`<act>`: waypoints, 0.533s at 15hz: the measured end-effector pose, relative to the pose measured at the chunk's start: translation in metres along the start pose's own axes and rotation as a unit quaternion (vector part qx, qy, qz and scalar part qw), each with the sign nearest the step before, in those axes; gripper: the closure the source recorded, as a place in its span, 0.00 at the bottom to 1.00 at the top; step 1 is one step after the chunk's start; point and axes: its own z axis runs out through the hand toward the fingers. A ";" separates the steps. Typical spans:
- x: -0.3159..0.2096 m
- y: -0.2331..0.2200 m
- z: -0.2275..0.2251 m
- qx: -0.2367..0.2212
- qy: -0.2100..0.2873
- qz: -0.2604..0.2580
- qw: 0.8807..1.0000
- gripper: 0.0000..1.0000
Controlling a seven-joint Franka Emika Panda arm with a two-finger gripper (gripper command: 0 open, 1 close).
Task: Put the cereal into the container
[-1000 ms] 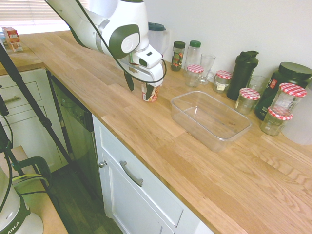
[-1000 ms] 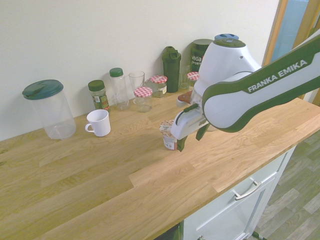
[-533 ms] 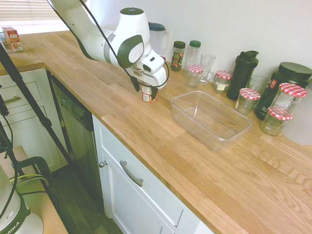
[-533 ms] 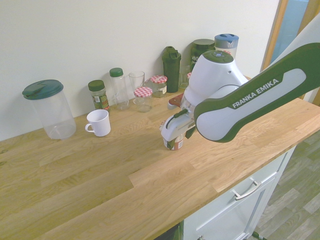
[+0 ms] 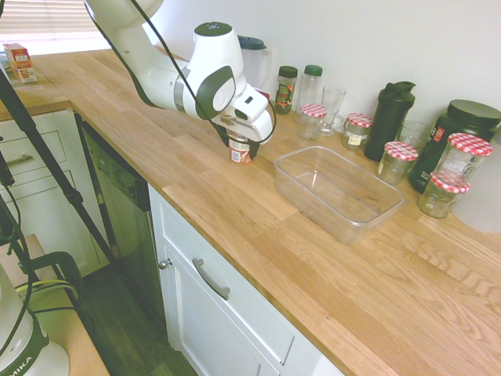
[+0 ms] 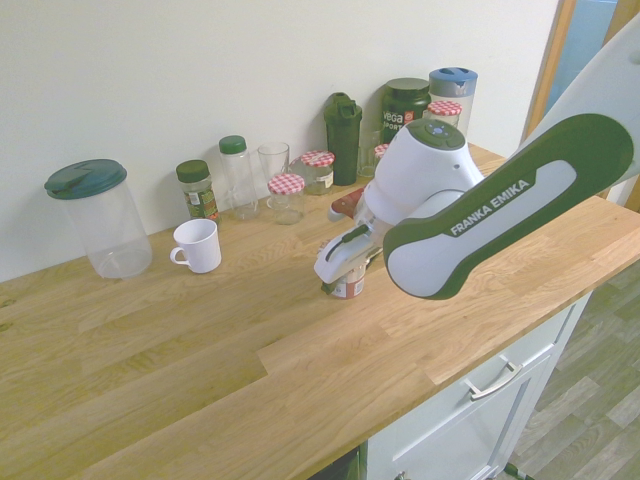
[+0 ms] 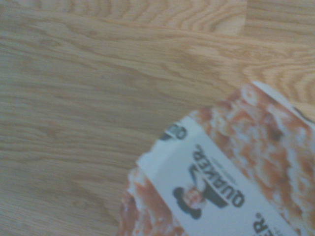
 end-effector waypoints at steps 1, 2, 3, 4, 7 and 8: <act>-0.003 -0.004 0.001 0.010 0.002 -0.010 1.000 1.00; -0.005 -0.007 0.001 0.015 0.002 -0.017 1.000 1.00; -0.007 -0.009 0.001 0.018 0.001 -0.021 1.000 1.00; -0.007 -0.009 0.001 0.019 0.000 -0.023 1.000 1.00; -0.005 -0.007 0.001 0.019 0.001 -0.023 1.000 1.00; -0.004 -0.005 0.001 0.020 0.002 -0.020 1.000 1.00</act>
